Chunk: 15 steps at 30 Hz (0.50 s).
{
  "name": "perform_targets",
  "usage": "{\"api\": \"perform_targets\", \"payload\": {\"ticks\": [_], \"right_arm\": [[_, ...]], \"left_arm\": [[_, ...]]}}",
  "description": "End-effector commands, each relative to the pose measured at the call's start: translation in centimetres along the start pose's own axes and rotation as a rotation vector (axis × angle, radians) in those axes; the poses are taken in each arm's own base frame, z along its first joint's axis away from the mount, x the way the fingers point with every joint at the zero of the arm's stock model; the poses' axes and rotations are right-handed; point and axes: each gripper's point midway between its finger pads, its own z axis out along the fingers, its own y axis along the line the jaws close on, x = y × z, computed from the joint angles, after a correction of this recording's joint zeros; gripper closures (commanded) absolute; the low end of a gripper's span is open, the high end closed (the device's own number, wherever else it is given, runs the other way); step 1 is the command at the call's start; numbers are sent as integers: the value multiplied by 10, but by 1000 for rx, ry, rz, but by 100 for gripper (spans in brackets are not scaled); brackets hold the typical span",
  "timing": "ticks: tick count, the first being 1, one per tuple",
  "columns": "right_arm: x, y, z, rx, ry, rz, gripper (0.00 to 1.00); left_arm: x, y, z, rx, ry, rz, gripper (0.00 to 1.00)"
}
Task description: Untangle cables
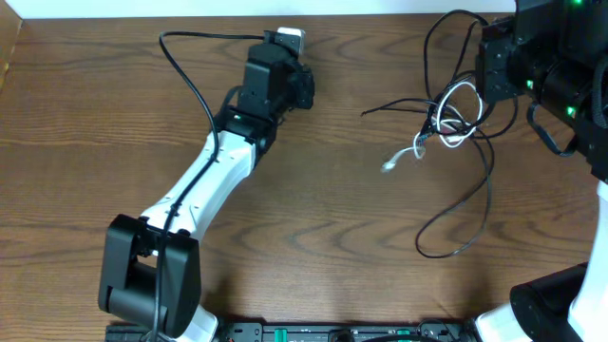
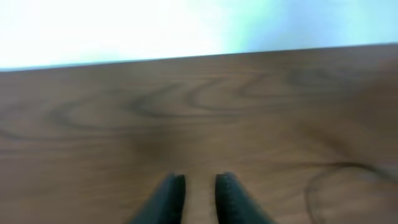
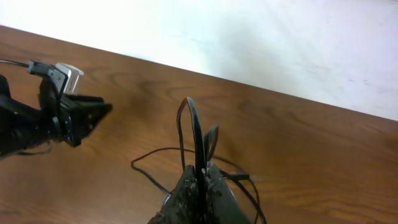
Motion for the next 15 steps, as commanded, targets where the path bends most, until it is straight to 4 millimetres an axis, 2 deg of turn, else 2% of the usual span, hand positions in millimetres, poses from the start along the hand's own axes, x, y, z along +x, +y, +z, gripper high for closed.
{"api": "perform_targets", "payload": {"ticks": [1, 4, 7, 9, 12, 15], "right_arm": [[-3, 0, -2, -10, -13, 22, 99], [-2, 4, -1, -32, -9, 21, 99], [-2, 6, 0, -43, -5, 20, 99], [-2, 8, 0, -57, -3, 20, 99], [-1, 10, 0, -68, -2, 14, 99], [-1, 10, 0, -69, -1, 13, 99]], "left_arm": [[-4, -80, -23, 458, 22, 41, 54], [-11, -121, -50, 735, -4, 98, 39], [-17, -147, -79, 946, -47, 179, 35], [-19, -156, -93, 1034, -69, 226, 29], [-18, -160, -100, 1081, -67, 243, 16], [-13, -164, -110, 1147, -47, 254, 11]]}}
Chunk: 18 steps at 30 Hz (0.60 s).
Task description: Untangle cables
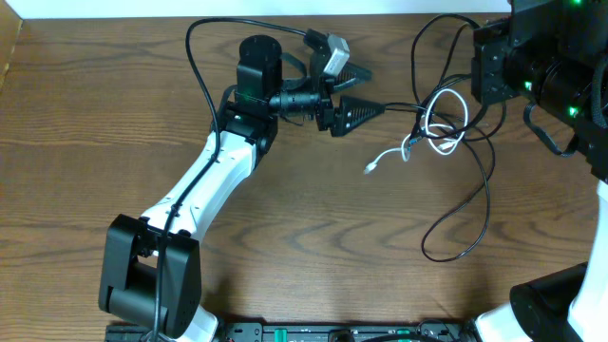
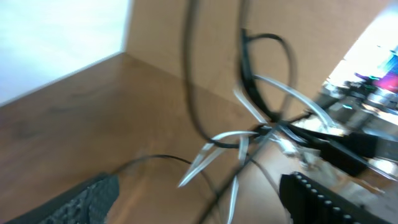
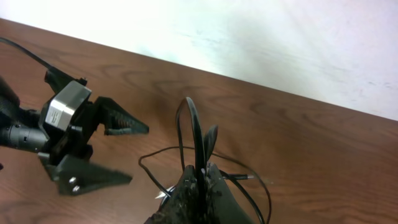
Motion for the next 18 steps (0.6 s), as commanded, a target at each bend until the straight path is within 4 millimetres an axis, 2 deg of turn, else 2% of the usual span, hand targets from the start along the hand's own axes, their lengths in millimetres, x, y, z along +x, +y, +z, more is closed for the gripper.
{"api": "perform_targets", "payload": {"ticks": [1, 5, 9, 13, 18], "right_arm": [[-2, 0, 0, -9, -6, 13, 99], [-2, 2, 0, -18, -6, 13, 99], [-1, 4, 0, -35, -4, 13, 99], [-1, 7, 0, -51, -3, 13, 99], [-1, 8, -1, -55, -2, 13, 99]], "left_arm": [[-3, -38, -6, 197, 27, 38, 11], [3, -49, -8, 272, 43, 51, 11], [12, -42, -7, 248, 43, 87, 14], [22, -24, 1, 157, 45, 84, 15], [40, -19, 16, 162, 67, 88, 15]]}}
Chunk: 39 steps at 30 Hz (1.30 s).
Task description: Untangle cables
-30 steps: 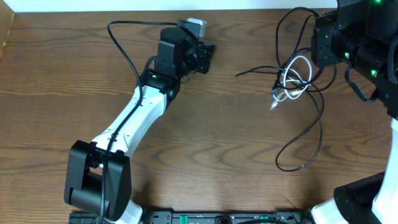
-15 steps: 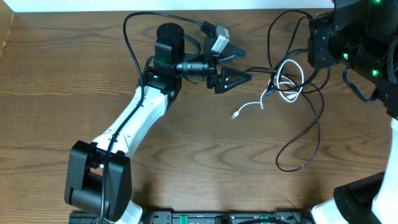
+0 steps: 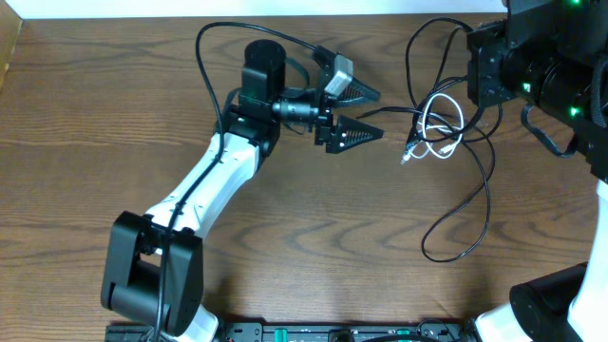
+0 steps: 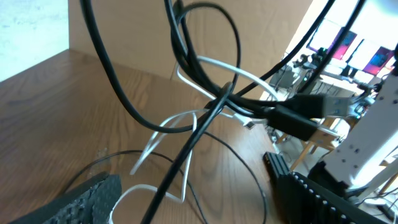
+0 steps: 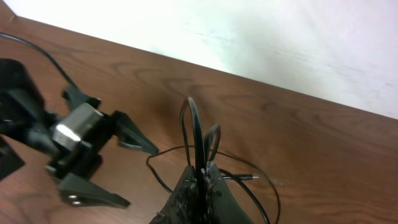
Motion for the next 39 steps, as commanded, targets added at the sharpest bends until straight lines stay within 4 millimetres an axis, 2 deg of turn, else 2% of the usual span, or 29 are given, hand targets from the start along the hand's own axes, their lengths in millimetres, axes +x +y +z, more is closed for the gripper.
{"api": "perform_targets", "payload": {"ticks": [1, 3, 4, 5, 6, 7, 8, 12, 14, 16, 20, 24, 26, 30, 34, 36, 39], "right_arm": [[-3, 1, -1, -13, -10, 13, 99], [-2, 2, -1, -22, -9, 13, 99], [-2, 2, -1, -23, -9, 13, 99], [-2, 2, -1, -23, -9, 13, 99], [-2, 2, -1, -23, -9, 13, 99], [-2, 2, -1, -23, -9, 13, 99], [-3, 2, -1, -23, -9, 13, 99], [-3, -1, -1, -5, -10, 6, 99], [-3, -9, -1, 43, -10, 7, 99], [-3, -23, -2, 120, -11, 9, 99], [0, -46, -5, 235, -2, 20, 99], [1, -71, -10, 327, -3, 64, 99], [2, -86, -14, 379, -4, 92, 99], [4, -112, -18, 445, -15, 178, 99], [4, -125, -11, 450, -22, 261, 99], [2, -117, 1, 383, -17, 264, 99], [-4, -93, 28, 214, 1, 265, 99]], "left_arm": [[22, 12, 15, -20, 25, 2, 15], [30, 18, 21, -35, 35, -13, 16], [35, 19, 24, -32, 41, -12, 21], [38, 19, 27, -26, 46, -2, 33], [41, 20, 29, -22, 50, 9, 52], [45, 21, 31, -21, 55, 12, 80], [47, 24, 32, -33, 58, 5, 92], [50, 29, 29, -48, 62, -22, 92], [48, 37, 19, -78, 52, -53, 93], [47, 56, -1, -162, 36, -148, 93], [50, 90, -58, -298, -14, -328, 93], [61, 114, -126, -433, -75, -509, 93], [70, 121, -161, -497, -103, -588, 93], [83, 121, -209, -549, -154, -705, 93], [82, 112, -223, -510, -188, -738, 93], [79, 107, -219, -471, -190, -735, 93], [76, 100, -199, -400, -166, -711, 93]]}}
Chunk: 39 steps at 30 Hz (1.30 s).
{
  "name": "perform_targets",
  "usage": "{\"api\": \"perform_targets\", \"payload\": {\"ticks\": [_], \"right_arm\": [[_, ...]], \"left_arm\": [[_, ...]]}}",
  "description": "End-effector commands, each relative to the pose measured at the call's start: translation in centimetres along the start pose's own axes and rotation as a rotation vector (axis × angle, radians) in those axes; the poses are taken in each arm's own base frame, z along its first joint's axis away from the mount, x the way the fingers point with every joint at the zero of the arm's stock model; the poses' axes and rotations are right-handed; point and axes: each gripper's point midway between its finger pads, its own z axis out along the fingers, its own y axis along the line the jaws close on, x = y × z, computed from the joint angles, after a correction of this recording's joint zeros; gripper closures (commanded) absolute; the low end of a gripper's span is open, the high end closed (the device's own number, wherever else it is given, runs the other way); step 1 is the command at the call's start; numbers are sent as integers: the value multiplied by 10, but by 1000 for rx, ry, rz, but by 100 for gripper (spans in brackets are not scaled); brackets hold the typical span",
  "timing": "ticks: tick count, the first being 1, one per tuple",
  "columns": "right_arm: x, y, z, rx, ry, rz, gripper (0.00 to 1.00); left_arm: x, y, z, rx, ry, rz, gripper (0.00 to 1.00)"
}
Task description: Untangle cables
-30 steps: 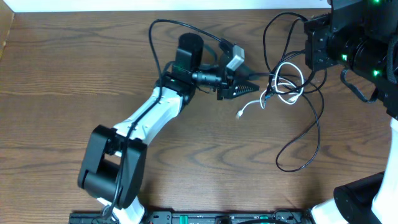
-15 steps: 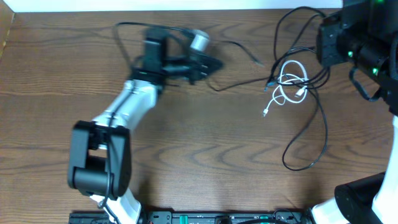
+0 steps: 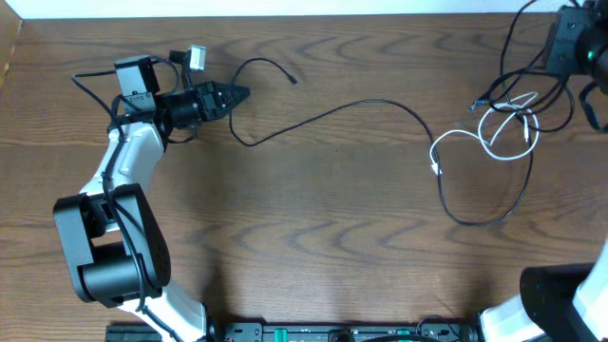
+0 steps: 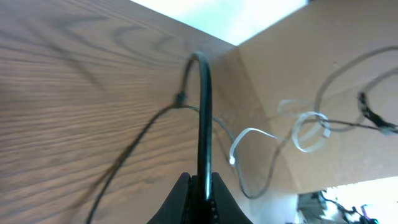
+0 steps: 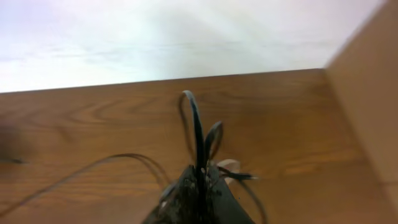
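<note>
My left gripper (image 3: pixel 237 94) is at the table's back left, pointing right and shut on a black cable (image 3: pixel 361 104). In the left wrist view the gripper (image 4: pixel 200 186) pinches that cable (image 4: pixel 203 112), which rises straight from the fingers. The cable runs across the table to a looped white cable (image 3: pixel 494 128) and a second black loop (image 3: pixel 484 220) at the right. My right gripper (image 3: pixel 554 62) is in the far back right corner, and the right wrist view shows the gripper (image 5: pixel 199 183) shut on a bundle of cables (image 5: pixel 198 134).
The wooden table's back edge (image 3: pixel 304 17) meets a white wall. A brown board (image 5: pixel 367 99) stands along the right side. A black rail with equipment (image 3: pixel 332 332) runs along the front edge. The left arm's own lead (image 3: pixel 90 76) loops near its wrist.
The left gripper was open beside the tangle near mid-table; now it is shut on a black cable at the back left, and that cable is stretched across the table. The right gripper stands farther right, still holding the bundle.
At first the left gripper was near the back edge, nearly shut and holding nothing, while the right held the tangle. Then the left stood open facing the tangle, then closer to it. Now a black cable is stretched leftward between both grippers and the tangle is looser.
</note>
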Motion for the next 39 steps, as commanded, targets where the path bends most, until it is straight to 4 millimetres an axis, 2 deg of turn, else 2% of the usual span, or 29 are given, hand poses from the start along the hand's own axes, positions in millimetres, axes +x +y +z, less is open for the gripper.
{"api": "perform_targets", "payload": {"ticks": [1, 5, 6, 7, 8, 9, 12, 17, 28, 32, 39], "right_arm": [[2, 44, 22, -218, 52, 26, 99], [5, 99, 35, -491, 82, -68, 99], [6, 114, 34, -569, 80, -111, 99], [7, 128, 32, -641, 74, -156, 99], [12, 152, 24, -772, 54, -254, 99], [16, 164, 18, -840, 37, -324, 99], [30, 185, 3, -955, -3, -497, 99], [42, 200, -7, -1000, -11, -597, 99], [36, 217, -27, -1044, -85, -631, 99], [22, 216, -46, -1042, -167, -636, 99], [-1, 201, -98, -1034, -297, -582, 99]], "left_arm": [[16, -27, 19, 117, 69, 16, 93], [34, -48, 47, 167, 138, 64, 92], [39, -54, 55, 183, 159, 84, 86], [44, -59, 61, 196, 174, 102, 73], [52, -63, 75, 183, 198, 124, 60], [56, -62, 81, 160, 206, 132, 54], [64, -60, 97, 105, 224, 159, 50], [77, -71, 112, 126, 259, 217, 48], [101, -89, 134, 148, 316, 274, 43], [109, -97, 144, 166, 329, 357, 42], [101, -102, 171, 86, 259, 508, 42]]}}
